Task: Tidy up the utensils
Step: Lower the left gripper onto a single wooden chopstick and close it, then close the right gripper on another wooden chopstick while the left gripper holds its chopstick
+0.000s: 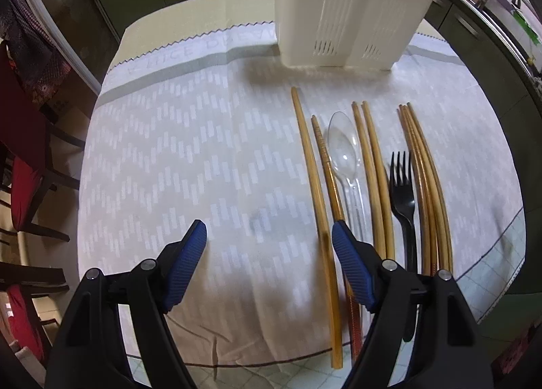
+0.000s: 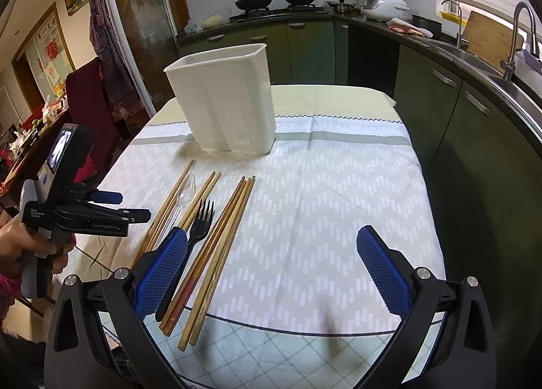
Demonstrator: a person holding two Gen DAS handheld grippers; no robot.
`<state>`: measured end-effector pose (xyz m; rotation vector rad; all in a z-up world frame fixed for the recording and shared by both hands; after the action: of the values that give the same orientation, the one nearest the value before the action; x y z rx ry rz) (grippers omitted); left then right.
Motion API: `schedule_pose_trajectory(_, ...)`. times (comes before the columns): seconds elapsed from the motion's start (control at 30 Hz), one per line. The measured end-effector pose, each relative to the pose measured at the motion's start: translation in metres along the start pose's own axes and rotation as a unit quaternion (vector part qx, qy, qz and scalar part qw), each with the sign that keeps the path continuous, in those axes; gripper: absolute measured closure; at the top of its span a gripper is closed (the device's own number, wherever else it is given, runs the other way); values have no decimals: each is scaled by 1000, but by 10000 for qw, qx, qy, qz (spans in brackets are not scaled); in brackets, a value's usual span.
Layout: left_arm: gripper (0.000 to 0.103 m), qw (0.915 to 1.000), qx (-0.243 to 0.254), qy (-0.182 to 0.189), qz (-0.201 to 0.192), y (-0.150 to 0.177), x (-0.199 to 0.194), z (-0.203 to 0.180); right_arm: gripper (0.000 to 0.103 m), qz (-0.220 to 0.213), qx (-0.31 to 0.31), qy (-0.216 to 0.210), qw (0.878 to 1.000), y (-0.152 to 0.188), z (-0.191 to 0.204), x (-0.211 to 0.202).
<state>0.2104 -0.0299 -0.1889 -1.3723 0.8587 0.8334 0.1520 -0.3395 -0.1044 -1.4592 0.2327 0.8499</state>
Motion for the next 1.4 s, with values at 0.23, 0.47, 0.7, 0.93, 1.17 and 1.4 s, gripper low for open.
schedule_pose_trajectory(0.23,36,9997,-184,52,179,-3,13,-2,4,13,-26,-24,10000,1,2,0)
schedule_pose_trajectory(0.47,45,9993,-162,-25,327,-13,25,-10,4,-4,33,-58,10000,2,-4,-1)
schedule_pose_trajectory(0.7,52,9989,-249,-54,386,-32,34,-13,4,130,-1,-38,9999,3,-7,6)
schedule_pose_trajectory(0.93,86,9988,-178,92,453,-32,33,-5,4,591,-12,-170,9981,-1,2,30)
schedule_pose_trajectory(1.17,90,9990,20,88,436,-22,30,20,4,1633,176,-477,9853,-4,9,84)
schedule_pose_trajectory(1.4,90,9992,190,155,325,-14,29,22,38,2594,213,-257,9652,4,9,129)
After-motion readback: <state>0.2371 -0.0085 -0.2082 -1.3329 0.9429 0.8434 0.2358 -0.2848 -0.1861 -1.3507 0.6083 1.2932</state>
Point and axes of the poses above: each gripper's, at about its wrist camera, not at the fingertips, and x roughly the way its jaws point, z to its left, y to its underside, the point moved 4 cm from there along x, roughly the way its jaws point, and after that the axes turned 9 degrees about -z, right-handed, at the moved point
